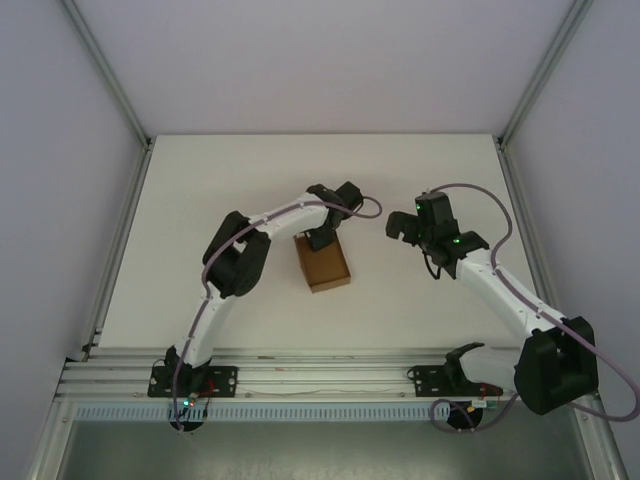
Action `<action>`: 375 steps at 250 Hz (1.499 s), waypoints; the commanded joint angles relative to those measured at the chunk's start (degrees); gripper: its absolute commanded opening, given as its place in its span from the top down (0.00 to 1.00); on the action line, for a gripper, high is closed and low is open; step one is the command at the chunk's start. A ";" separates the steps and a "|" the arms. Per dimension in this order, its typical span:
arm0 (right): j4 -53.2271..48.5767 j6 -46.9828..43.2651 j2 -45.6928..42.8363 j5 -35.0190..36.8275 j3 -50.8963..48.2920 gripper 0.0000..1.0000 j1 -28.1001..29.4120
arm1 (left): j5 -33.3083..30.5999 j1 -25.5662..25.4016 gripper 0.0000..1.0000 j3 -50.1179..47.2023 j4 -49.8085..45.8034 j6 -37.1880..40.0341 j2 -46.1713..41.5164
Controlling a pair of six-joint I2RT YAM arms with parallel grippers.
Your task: Assemble paper box
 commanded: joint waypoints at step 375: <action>-13.22 -61.02 53.47 -22.47 46.60 0.83 12.38 | 14.12 29.07 0.00 -51.88 31.80 -43.32 -54.40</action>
